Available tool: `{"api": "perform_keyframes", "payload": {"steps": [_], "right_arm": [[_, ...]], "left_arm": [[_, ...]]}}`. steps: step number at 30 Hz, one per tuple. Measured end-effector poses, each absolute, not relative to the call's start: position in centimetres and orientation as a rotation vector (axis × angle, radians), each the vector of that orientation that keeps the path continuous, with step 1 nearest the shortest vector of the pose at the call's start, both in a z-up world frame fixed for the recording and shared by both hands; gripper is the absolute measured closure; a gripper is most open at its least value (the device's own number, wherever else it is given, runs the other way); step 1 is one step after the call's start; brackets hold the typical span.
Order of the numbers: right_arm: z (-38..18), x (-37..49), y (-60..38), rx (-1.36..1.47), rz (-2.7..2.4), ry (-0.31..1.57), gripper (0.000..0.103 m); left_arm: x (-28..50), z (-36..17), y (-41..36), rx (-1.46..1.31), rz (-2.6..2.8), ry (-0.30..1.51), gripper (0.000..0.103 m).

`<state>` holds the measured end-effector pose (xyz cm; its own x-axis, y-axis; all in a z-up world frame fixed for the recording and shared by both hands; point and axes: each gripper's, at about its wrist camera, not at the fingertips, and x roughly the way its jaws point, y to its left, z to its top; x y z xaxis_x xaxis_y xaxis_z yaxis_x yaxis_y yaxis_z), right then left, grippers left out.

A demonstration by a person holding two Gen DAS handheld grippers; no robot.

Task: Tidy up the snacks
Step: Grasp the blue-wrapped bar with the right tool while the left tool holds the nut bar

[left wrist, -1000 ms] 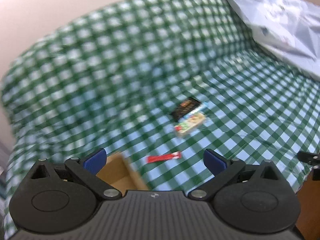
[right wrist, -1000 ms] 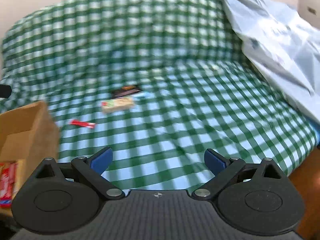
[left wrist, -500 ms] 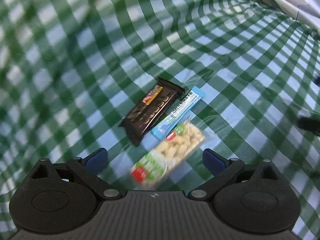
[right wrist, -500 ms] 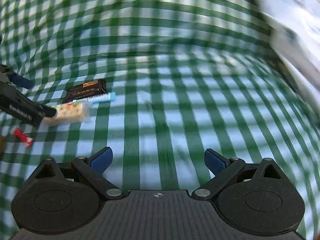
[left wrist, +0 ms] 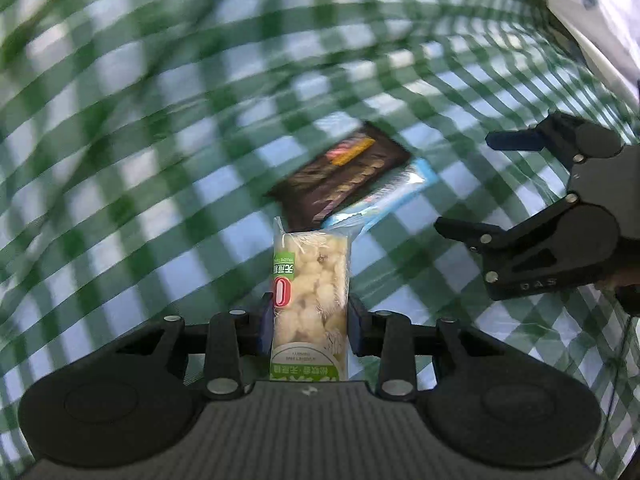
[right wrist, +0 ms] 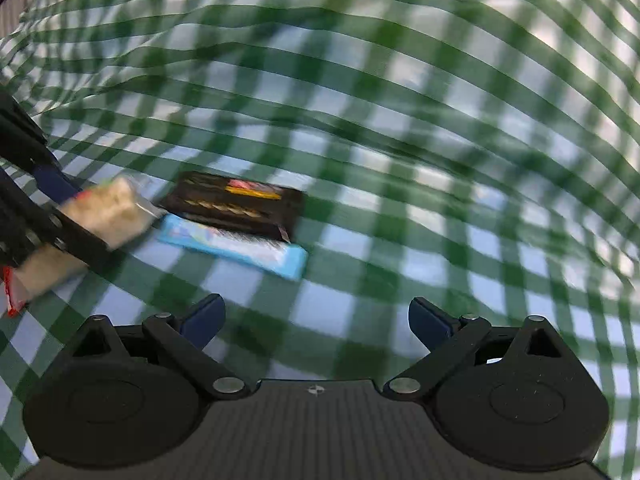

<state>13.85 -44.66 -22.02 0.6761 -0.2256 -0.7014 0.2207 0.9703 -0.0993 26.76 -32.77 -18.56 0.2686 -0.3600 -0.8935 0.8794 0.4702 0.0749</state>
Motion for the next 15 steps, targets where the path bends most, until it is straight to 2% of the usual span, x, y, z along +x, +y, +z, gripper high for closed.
{"api": "perform_keyframes", "payload": {"steps": [3,8,10,11,12,13,15], "right_arm": [[-22.0,15.8,-44.0,-0.015,-0.213,0.768,0.001],[-23.6,19.0,-43.2,0.007,-0.165,0.845,0.001],[-23.5,19.2,-43.0,-0.005,-0.135,0.848,0.005],[-23.3,18.8,-42.8,-0.004,-0.085,0.836,0.026],[-23.0,18.4,-42.3,-0.018,-0.071,0.829,0.052],[-22.8,17.9,-41.7,-0.044,-0.059,0.829,0.068],[-22.7,17.2,-40.6,-0.074,-0.068,0.847,0.087]], "left_arm": [[27.7,-17.2,-31.6,0.616,-0.894,0.946,0.063],[28.0,-16.5,-30.8,0.599,-0.876,0.953,0.063],[28.0,-16.2,-30.5,0.589,-0.865,0.956,0.063],[28.2,-16.1,-30.3,0.573,-0.859,0.961,0.063],[28.3,-15.9,-30.0,0.555,-0.854,0.967,0.063],[28.4,-15.7,-29.7,0.537,-0.848,0.972,0.063],[28.3,-14.9,-28.8,0.505,-0.837,0.969,0.063]]}}
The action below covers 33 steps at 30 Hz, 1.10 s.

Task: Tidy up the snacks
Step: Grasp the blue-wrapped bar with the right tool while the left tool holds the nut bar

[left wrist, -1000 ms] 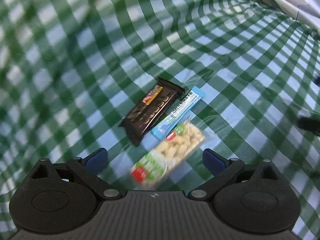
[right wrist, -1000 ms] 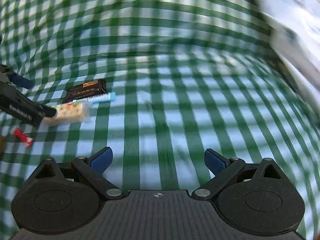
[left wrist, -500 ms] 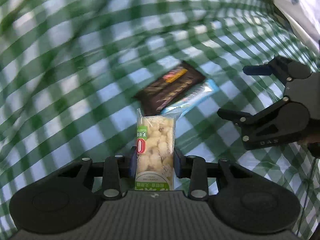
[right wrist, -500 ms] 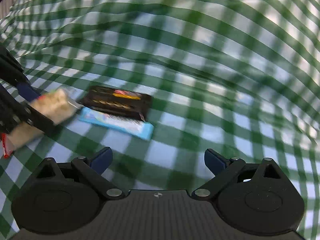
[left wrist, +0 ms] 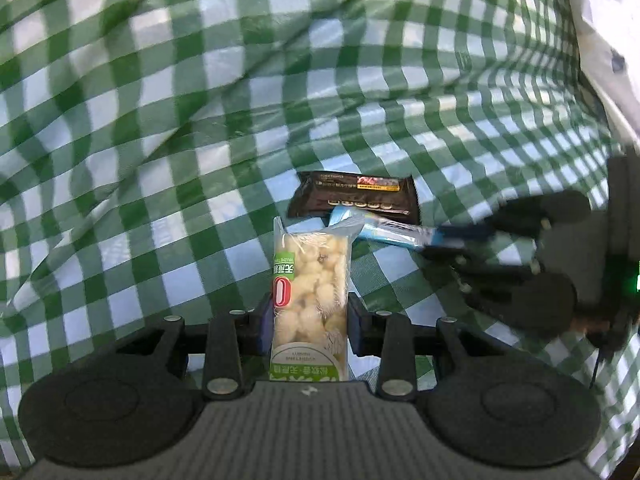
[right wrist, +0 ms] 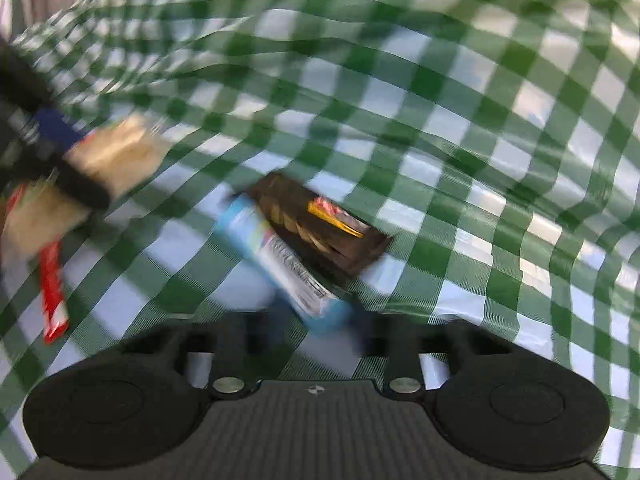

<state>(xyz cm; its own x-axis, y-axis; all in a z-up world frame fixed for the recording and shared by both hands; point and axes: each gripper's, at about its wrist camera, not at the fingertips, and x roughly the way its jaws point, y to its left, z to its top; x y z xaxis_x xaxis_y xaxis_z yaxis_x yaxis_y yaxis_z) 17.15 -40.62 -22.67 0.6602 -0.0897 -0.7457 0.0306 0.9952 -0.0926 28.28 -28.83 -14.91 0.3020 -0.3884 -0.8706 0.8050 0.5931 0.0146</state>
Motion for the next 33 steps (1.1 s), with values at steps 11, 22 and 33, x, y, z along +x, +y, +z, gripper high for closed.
{"api": "perform_keyframes", "payload": {"steps": [11,22,33], "right_arm": [[-18.1,6.3,-36.5,0.193,-0.300,0.734,0.103],[-18.3,7.1,-36.9,0.258,-0.473,0.772,0.063],[-22.6,14.1,-37.5,0.157,-0.502,0.875,0.086]], "left_arm": [[22.0,-7.9,-22.6,0.416,-0.819,0.913,0.063],[19.0,-3.6,-15.5,0.338,-0.769,0.900,0.063],[22.4,-4.6,-13.2,0.308,-0.695,0.950,0.063]]}}
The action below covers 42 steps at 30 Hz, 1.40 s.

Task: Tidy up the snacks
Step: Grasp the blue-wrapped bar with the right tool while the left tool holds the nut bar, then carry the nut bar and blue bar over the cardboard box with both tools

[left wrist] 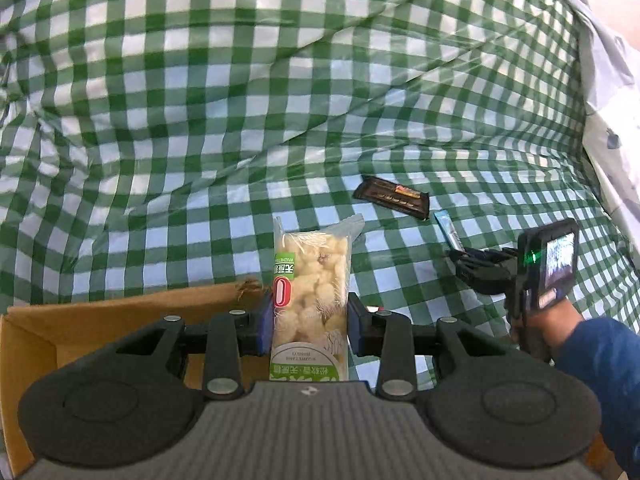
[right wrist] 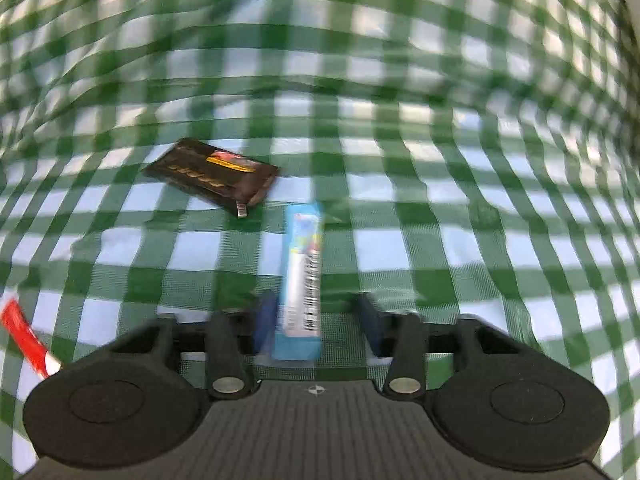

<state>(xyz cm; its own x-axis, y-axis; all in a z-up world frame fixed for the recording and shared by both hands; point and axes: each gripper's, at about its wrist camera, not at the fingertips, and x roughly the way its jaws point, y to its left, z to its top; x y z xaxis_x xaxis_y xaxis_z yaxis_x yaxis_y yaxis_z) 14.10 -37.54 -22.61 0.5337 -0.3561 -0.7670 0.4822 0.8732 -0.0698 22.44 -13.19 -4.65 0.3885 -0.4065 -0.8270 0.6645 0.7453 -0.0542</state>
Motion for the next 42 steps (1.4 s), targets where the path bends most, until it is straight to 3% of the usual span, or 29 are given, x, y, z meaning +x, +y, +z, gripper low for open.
{"api": "perform_keyframes", "payload": {"steps": [4,10,20,30,42], "right_arm": [[-20.6,11.1,-34.5,0.122,-0.487,0.843,0.088],[-12.9,2.5,-28.4,0.206,-0.444,0.675,0.088],[-3.3,-5.4,-10.9,0.274,-0.223,0.553,0.088],[0.8,-8.0,-0.2,0.223,-0.103,0.563,0.088],[1.7,-7.4,4.0,0.132,-0.067,0.599,0.088]], "left_arm": [[21.5,-4.1,-11.9,0.286,-0.680,0.960,0.063],[17.7,-1.2,-7.5,0.269,-0.630,0.936,0.063],[9.5,1.7,3.0,0.278,-0.519,0.934,0.063],[4.9,3.3,12.1,0.222,-0.485,0.883,0.063],[5.3,3.1,15.8,0.150,-0.475,0.884,0.063]]}}
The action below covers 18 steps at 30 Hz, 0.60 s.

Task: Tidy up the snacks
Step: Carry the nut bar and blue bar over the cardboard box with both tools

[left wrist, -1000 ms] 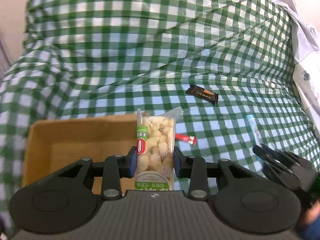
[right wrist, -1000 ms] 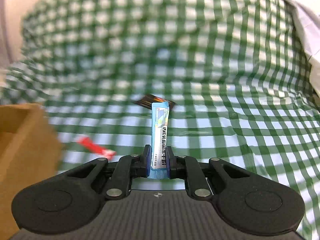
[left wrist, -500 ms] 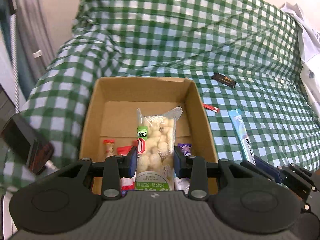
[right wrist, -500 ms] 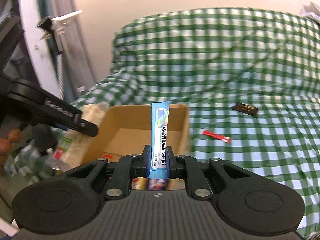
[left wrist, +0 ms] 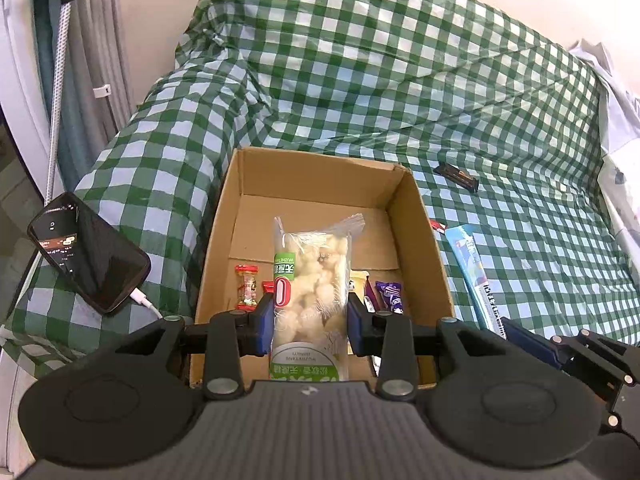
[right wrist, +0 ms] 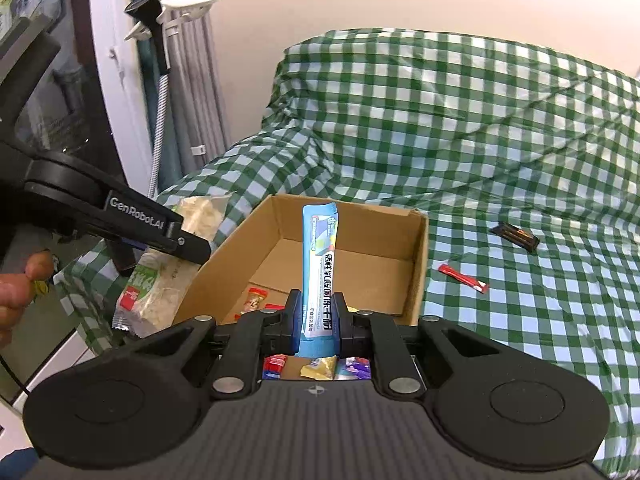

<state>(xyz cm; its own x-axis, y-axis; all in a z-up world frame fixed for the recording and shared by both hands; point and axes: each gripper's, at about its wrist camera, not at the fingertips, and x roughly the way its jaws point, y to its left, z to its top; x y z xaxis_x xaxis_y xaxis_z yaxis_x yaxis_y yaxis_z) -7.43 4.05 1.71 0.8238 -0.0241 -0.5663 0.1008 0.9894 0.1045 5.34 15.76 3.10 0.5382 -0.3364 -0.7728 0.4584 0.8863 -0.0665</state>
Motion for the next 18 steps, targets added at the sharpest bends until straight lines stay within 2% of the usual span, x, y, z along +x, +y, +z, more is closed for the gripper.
{"api": "perform_keyframes", "payload": {"steps": [18], "right_arm": [[-1.7,-1.9,3.4,0.142,-0.050,0.728,0.088]], "left_arm": [[10.8,-1.2,14.5,0.167,-0.444,0.968,0.063]]}}
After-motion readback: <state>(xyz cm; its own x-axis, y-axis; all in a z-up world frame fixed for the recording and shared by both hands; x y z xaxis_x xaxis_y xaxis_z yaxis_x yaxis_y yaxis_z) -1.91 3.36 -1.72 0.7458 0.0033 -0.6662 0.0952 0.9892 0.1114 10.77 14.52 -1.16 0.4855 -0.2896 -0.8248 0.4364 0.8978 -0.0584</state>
